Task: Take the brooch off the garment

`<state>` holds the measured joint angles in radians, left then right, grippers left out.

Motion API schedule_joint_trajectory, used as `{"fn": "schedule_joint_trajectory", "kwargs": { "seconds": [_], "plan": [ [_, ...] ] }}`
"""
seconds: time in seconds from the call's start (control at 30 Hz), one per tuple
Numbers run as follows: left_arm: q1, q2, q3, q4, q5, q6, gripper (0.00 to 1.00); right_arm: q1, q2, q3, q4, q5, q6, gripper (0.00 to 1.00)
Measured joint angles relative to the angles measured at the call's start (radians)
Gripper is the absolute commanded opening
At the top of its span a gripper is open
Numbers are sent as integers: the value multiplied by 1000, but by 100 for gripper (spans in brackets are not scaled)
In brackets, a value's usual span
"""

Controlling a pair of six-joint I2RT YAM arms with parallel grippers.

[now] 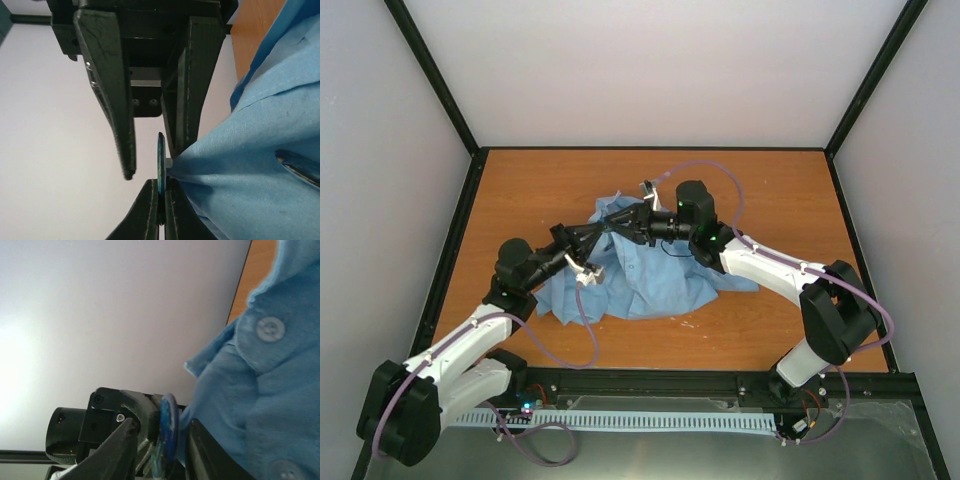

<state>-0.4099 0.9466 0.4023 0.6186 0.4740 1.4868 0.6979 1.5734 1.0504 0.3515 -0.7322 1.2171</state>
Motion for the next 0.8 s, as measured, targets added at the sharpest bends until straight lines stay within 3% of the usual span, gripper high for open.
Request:
{"fn": "schedule_joint_trajectory", "kwargs": {
  "seconds": [0.1,0.23,0.5,0.7,0.8],
  "plan": [
    [-1,-5,24,-73,-4,-54,1,0,-1,2,-5,0,-11,43],
    [-2,-1,143,-296,-11,-207,1,-24,-23,3,-35,-6,-50,52],
    [-2,209,630,-823,13,-709,1,-172,-204,-29,-100,22,-201,57],
    [-1,290,759,-1146,195,-969,1,-174,-331,-138,-61,29,-355,56],
    [-1,329,830,-1250,260,-1010,1,-174,-346,-188,-38,3,-422,56]
  ]
}}
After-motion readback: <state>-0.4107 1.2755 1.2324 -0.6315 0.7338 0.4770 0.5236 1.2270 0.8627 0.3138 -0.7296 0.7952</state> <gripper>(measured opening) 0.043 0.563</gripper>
